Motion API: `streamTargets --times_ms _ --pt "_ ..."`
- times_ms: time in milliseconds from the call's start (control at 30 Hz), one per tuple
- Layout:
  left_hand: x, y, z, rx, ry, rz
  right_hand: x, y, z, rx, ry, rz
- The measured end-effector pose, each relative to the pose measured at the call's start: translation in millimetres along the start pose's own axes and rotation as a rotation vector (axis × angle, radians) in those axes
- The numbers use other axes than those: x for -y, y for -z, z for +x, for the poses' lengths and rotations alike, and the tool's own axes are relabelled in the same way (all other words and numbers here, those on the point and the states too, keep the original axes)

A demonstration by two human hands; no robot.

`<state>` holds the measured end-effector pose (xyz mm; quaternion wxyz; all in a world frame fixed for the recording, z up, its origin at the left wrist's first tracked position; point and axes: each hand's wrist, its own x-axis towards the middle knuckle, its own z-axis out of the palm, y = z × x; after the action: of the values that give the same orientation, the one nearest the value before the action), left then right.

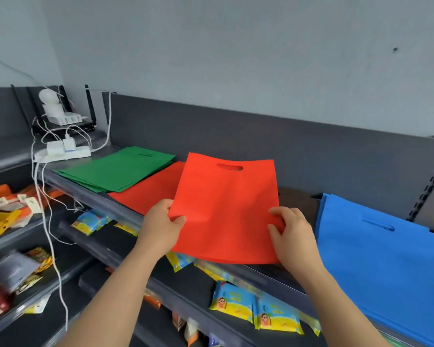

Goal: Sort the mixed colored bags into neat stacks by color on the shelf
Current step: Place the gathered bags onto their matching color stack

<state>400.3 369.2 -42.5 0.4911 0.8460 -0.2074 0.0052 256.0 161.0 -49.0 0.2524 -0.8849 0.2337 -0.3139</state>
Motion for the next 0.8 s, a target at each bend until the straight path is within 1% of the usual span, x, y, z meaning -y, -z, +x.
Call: streamTargets --times_ms 233,433,500,667,800 --pt "45 26 67 -0.081 0.009 0.06 29 -69 46 0.035 0.03 0.009" --pt "84 49 129 -0.087 0.004 0.159 55 -125 68 0.069 -0.03 -0.022" --pt "96 57 153 -0.067 -0.019 0.193 65 -143 75 0.073 -0.069 -0.044" --pt "122 73 197 0.041 -0.049 0.307 90 -181 78 0.088 -0.168 -0.117" --pt "139 76 219 0.13 -0.076 0.392 104 -198 78 0.107 -0.231 -0.288"
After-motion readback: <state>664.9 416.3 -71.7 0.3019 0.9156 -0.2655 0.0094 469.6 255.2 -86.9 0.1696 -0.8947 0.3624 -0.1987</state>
